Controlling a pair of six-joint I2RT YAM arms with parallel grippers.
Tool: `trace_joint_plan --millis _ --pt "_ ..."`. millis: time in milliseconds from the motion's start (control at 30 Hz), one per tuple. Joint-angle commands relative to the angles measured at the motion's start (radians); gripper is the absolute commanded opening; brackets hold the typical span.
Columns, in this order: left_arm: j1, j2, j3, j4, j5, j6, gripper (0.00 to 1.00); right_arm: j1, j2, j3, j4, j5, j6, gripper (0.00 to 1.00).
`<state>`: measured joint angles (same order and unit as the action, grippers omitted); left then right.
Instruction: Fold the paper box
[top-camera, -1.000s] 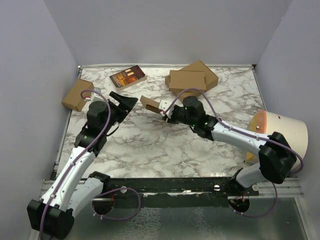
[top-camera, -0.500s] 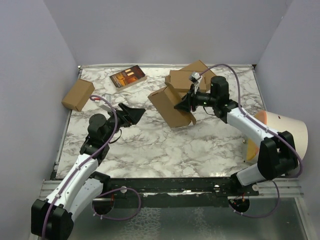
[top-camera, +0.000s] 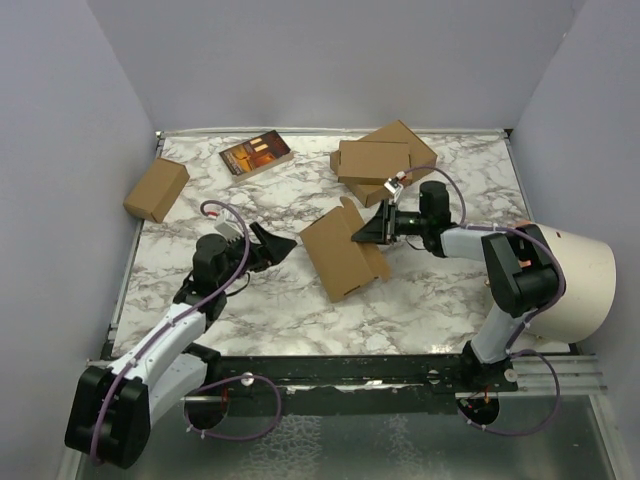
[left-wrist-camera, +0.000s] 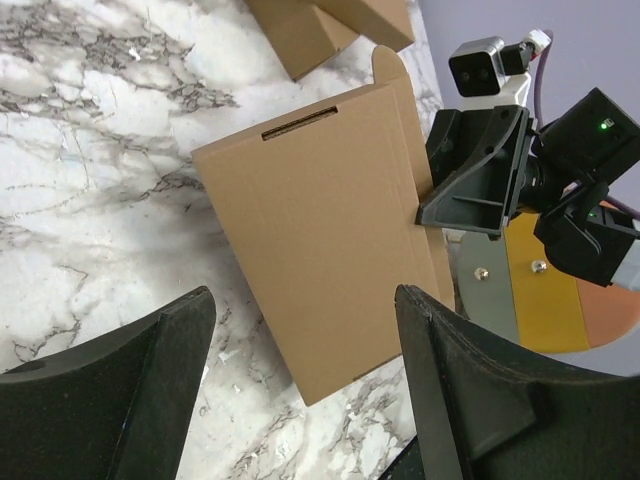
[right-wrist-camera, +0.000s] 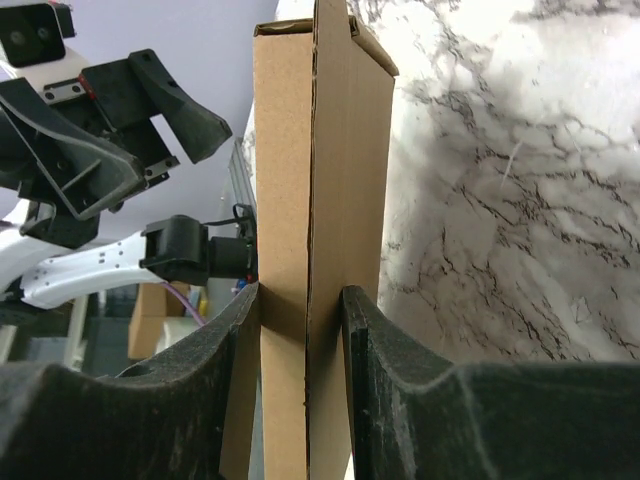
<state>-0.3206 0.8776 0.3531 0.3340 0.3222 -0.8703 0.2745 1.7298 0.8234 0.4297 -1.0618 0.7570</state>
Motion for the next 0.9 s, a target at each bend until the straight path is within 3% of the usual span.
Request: trace_joint_plan --millis 0,233,433,867 --pt "0.003 0.069 -0.005 0.088 0.065 -0.033 0.74 -0.009 0.058 -0.034 0.168 -0.03 0.157 0.3" --pt "-0.037 0.207 0.016 0.096 0.062 -0.058 0.72 -0.011 0.13 -0.05 0.187 -0.013 0.161 0.31" --pt "-0.123 0.341 0.096 -0.017 -0.037 -0.016 0.73 -0.011 0.161 -0.033 0.129 -0.003 0.091 0.32" --pt "-0.196 0.539 0.216 -0.128 -0.149 0.067 0.73 -0.011 0.158 0.041 -0.101 0.042 -0.22 0.35"
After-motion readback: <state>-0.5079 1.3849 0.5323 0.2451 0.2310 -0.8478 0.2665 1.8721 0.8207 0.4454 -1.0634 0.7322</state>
